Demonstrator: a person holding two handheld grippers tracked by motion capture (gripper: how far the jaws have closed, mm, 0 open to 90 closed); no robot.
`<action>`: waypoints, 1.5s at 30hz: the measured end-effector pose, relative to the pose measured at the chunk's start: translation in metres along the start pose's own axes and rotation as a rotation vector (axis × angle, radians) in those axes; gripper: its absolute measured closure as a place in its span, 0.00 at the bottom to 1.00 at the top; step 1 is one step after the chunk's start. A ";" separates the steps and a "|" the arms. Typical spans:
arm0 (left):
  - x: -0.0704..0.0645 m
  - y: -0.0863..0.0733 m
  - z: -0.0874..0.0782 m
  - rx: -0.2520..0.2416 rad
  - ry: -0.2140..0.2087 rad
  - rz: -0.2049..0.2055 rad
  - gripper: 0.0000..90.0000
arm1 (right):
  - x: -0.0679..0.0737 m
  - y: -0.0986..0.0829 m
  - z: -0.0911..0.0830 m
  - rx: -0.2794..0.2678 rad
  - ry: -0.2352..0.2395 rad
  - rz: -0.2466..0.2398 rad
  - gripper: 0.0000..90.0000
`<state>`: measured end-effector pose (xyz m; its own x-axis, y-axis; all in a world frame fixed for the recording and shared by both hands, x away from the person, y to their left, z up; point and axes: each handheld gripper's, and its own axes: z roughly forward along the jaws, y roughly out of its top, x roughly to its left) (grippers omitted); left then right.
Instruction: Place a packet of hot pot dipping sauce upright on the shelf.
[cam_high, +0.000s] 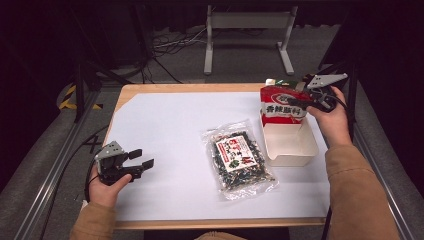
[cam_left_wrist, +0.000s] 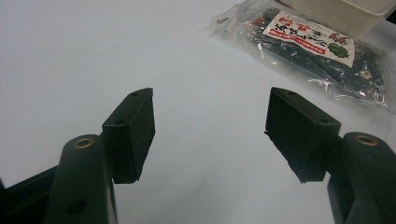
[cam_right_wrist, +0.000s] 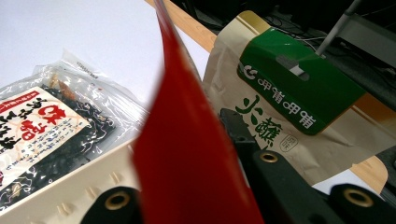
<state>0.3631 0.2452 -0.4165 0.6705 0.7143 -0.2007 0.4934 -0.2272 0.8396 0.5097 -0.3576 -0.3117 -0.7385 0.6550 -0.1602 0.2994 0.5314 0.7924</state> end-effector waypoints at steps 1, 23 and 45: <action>0.000 0.001 0.002 0.004 -0.007 -0.002 0.36 | 0.001 0.000 0.000 0.001 -0.004 0.004 0.90; -0.012 0.051 0.033 0.116 -0.046 0.098 0.24 | 0.019 -0.006 -0.036 -0.097 -0.138 0.098 0.34; -0.035 0.100 0.079 0.138 -0.151 0.119 0.28 | 0.080 -0.033 -0.064 -0.108 -0.164 0.123 0.35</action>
<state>0.4330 0.1453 -0.3652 0.7986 0.5723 -0.1865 0.4701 -0.3996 0.7869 0.4020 -0.3575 -0.3129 -0.5896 0.7946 -0.1448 0.3083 0.3872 0.8689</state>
